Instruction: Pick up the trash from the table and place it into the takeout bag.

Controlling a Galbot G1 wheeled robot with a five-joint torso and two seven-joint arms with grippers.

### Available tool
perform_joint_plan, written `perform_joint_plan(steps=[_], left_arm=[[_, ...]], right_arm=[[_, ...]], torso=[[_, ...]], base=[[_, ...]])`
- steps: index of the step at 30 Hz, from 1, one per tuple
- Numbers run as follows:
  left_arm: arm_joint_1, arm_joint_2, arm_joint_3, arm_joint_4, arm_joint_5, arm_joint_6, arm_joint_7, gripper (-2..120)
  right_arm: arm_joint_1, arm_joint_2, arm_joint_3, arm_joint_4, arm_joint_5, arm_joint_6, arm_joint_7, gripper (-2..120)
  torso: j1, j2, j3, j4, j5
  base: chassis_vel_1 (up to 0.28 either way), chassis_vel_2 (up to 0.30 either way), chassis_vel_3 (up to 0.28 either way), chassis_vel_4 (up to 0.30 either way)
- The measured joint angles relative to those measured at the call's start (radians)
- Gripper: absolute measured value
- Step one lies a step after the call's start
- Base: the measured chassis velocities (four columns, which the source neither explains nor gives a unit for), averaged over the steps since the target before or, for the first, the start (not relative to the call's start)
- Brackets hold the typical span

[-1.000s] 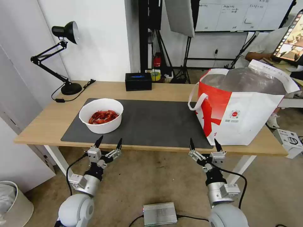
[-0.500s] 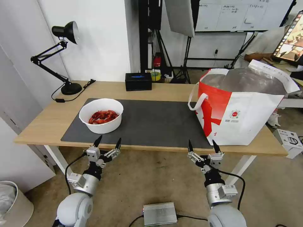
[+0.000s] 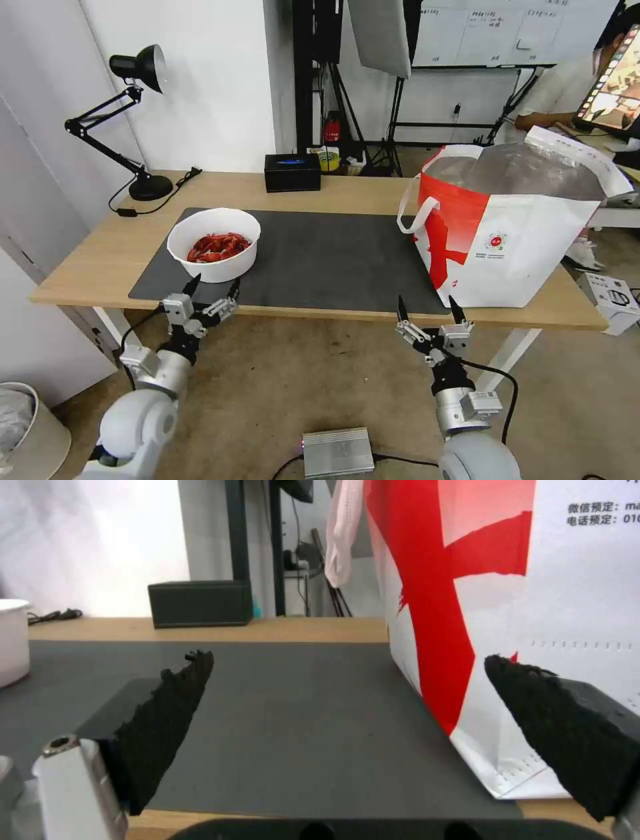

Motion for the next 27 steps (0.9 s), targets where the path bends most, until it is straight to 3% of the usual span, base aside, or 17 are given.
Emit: perform_joint_plan(steps=[7,14,27], left_arm=[[-0.052,0.083,-0.026,0.000,-0.110,0.080,-0.059,100],[-0.111,0.189,-0.049,0.046,-0.158,0.123,-0.066,100],[-0.345,0.326,0.075,0.266,-0.247,0.190,-0.102,100]], right_arm=[[0.000,0.000,0.000,0.000,0.000,0.000,0.000,100],[0.000,0.000,0.000,0.001,0.000,0.000,0.000,100],[0.000,0.000,0.000,0.001,0.000,0.000,0.001,100]], torso=[[0.000,0.000,0.000,0.0000,0.0000],[0.000,0.000,0.000,0.0000,0.0000],[0.000,0.000,0.000,-0.0001,0.0000]], base=[[0.000,0.000,0.000,0.000],[0.000,0.000,0.000,0.000],[0.000,0.000,0.000,0.000]])
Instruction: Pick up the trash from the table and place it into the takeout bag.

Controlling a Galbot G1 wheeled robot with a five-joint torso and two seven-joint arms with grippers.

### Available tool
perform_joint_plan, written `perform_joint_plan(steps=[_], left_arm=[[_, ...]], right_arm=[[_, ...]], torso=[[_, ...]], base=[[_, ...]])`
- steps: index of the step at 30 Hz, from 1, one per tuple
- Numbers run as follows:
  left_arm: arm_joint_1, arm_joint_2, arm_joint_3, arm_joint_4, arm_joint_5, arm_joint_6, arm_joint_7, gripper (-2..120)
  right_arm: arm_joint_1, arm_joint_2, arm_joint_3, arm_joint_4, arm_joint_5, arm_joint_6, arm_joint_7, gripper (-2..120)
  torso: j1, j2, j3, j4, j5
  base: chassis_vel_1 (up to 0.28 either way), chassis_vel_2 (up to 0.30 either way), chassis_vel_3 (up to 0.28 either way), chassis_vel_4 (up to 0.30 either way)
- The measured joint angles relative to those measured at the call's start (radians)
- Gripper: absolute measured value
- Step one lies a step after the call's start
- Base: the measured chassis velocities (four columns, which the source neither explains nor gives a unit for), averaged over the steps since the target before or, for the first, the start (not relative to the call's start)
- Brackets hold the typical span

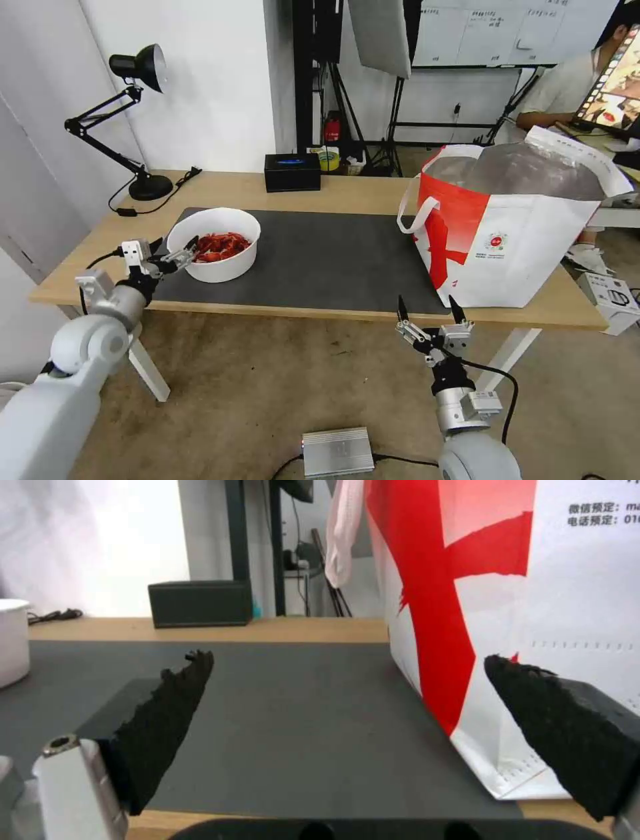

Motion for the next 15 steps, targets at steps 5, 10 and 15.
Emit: perform_joint_plan(steps=[5,10,15], left_arm=[[-0.065,0.042,0.038,0.060,-0.021,0.028,-0.006,100],[-0.114,0.086,0.069,0.104,-0.044,0.070,-0.001,100],[-0.139,0.117,0.070,0.098,-0.083,0.154,0.022,100]], right_arm=[[0.000,0.000,0.000,0.000,0.000,0.000,0.000,100],[0.000,0.000,0.000,0.000,0.000,0.000,0.000,100],[0.000,0.000,0.000,0.000,0.000,0.000,0.000,100]], torso=[[0.000,0.000,0.000,0.0000,0.0000],[0.000,0.000,0.000,0.0001,-0.0001],[0.000,0.000,0.000,0.0000,-0.0001]], base=[[0.000,0.000,0.000,0.000],[0.000,0.000,0.000,0.000],[0.000,0.000,0.000,0.000]])
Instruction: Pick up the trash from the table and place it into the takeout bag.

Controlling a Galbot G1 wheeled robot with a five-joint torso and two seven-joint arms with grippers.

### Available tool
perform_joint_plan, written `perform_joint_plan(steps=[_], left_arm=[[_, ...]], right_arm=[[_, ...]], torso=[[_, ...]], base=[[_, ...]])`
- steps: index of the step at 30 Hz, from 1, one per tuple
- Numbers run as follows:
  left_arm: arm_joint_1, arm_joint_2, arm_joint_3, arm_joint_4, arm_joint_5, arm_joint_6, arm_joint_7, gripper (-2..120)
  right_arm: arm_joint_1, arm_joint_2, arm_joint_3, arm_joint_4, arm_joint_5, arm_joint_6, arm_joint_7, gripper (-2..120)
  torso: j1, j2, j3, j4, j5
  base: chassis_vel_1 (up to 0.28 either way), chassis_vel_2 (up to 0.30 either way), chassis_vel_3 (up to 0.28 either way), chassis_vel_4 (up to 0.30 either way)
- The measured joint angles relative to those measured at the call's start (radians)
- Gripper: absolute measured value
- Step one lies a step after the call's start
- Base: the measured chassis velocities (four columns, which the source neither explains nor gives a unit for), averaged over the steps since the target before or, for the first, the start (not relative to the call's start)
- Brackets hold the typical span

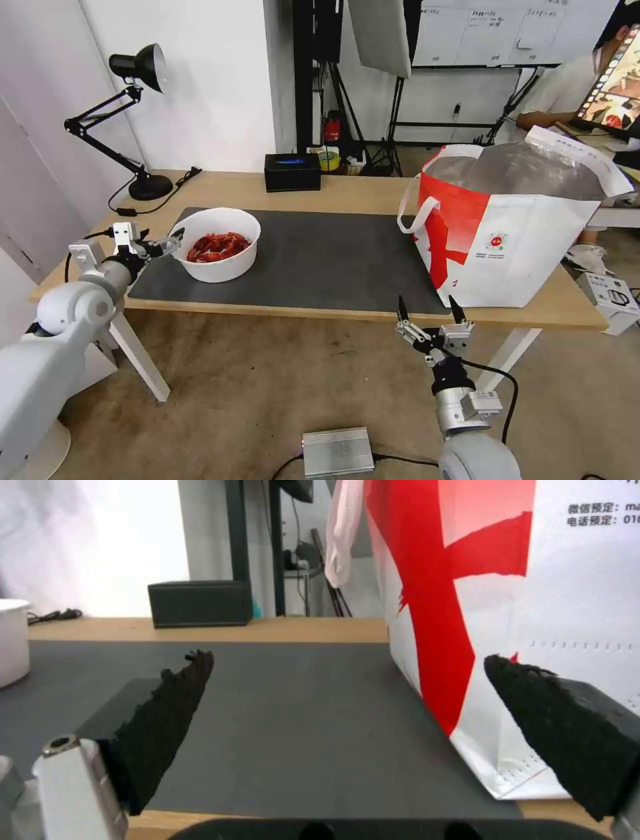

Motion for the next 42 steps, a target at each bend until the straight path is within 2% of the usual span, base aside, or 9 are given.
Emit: perform_joint_plan(steps=[7,12,26,29,32,35,38,40,42], left_arm=[[-0.028,0.038,0.017,0.003,-0.042,0.078,0.036,100],[-0.045,0.048,0.046,0.019,-0.043,0.090,0.065,100],[-0.094,0.058,0.099,0.052,-0.042,0.092,0.068,100],[-0.095,0.061,0.103,0.053,-0.044,0.092,0.070,97],[-0.094,0.062,0.105,0.053,-0.047,0.092,0.071,91],[-0.090,0.062,0.111,0.053,-0.053,0.092,0.072,74],[-0.089,0.061,0.113,0.053,-0.053,0.091,0.072,69],[-0.087,0.059,0.114,0.052,-0.051,0.090,0.072,56],[-0.086,0.058,0.114,0.051,-0.050,0.090,0.072,52]], right_arm=[[0.000,0.000,0.000,0.000,0.000,0.000,0.000,100],[0.000,0.000,0.000,0.000,0.000,0.000,0.000,100],[0.000,0.000,0.000,0.000,0.000,0.000,0.000,100],[0.000,0.000,0.000,0.000,0.000,0.000,0.000,100],[0.000,0.000,0.000,0.000,0.000,0.000,0.000,100],[0.000,0.000,0.000,0.000,0.000,0.000,0.000,100],[0.000,0.000,0.000,0.000,0.000,0.000,0.000,100],[0.000,0.000,0.000,0.000,0.000,0.000,0.000,100],[0.000,0.000,0.000,0.000,0.000,0.000,0.000,100]], torso=[[0.000,0.000,0.000,0.0000,0.0002],[0.000,0.000,0.000,0.0000,0.0002],[0.000,0.000,0.000,0.0000,0.0001],[0.000,0.000,0.000,0.0000,0.0001],[0.000,0.000,0.000,0.0000,0.0002],[0.000,0.000,0.000,0.0000,0.0002],[0.000,0.000,0.000,0.0000,0.0002],[0.000,0.000,0.000,0.0000,0.0002],[0.000,0.000,0.000,0.0000,0.0001]], base=[[0.000,0.000,0.000,0.000],[0.000,0.000,0.000,0.000],[0.000,0.000,0.000,0.000],[0.000,0.000,0.000,0.000],[0.000,0.000,0.000,0.000],[0.000,0.000,0.000,0.000],[0.000,0.000,0.000,0.000],[0.000,0.000,0.000,0.000],[0.000,0.000,0.000,0.000]])
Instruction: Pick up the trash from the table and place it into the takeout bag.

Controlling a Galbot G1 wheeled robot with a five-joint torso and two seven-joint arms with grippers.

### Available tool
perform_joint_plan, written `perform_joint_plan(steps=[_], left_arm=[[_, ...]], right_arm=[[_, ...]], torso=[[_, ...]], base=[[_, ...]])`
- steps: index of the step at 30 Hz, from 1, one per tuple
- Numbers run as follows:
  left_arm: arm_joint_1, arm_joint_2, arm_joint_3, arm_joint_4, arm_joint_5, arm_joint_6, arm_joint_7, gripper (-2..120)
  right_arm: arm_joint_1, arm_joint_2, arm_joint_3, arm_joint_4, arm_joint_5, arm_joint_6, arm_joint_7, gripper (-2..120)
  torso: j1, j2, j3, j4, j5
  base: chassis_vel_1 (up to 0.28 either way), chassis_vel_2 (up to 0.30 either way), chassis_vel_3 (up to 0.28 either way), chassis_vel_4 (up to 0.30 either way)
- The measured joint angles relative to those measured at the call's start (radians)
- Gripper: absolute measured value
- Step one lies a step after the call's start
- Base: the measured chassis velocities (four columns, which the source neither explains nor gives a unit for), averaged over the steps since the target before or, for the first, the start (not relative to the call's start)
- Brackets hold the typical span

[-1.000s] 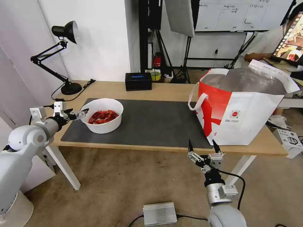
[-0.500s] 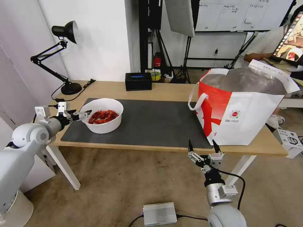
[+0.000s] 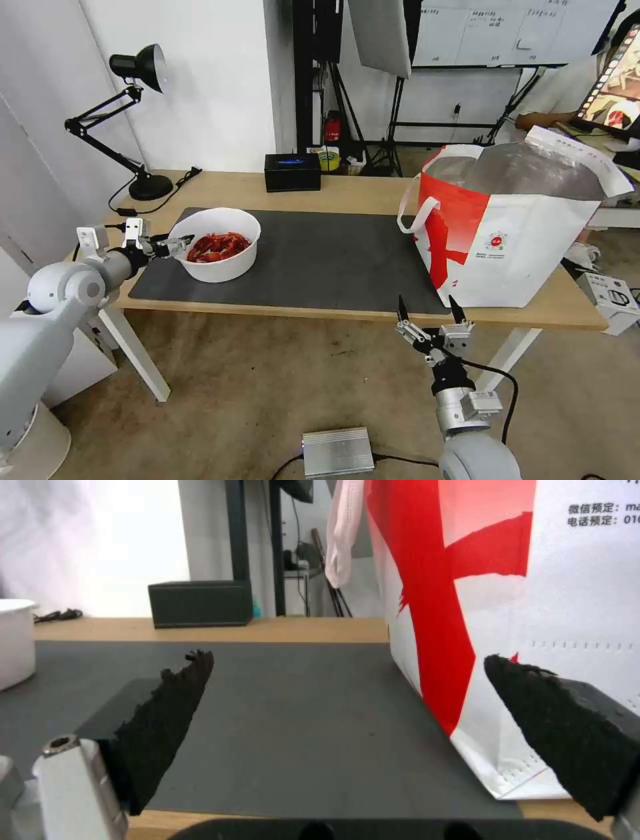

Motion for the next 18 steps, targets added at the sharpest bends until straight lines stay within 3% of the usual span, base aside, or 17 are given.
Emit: perform_joint_plan(steps=[14,18], left_arm=[[-0.005,-0.007,0.016,-0.003,0.008,-0.002,-0.001,1],[-0.004,-0.009,0.016,-0.008,0.009,-0.002,-0.004,0]], right_arm=[[0.000,0.000,0.000,0.000,0.000,0.000,0.000,100],[0.000,0.000,0.000,0.000,0.000,0.000,0.000,100]], torso=[[0.000,0.000,0.000,0.0000,0.0001],[0.000,0.000,0.000,-0.0001,0.0001]], base=[[0.000,0.000,0.000,0.000],[0.000,0.000,0.000,0.000]])
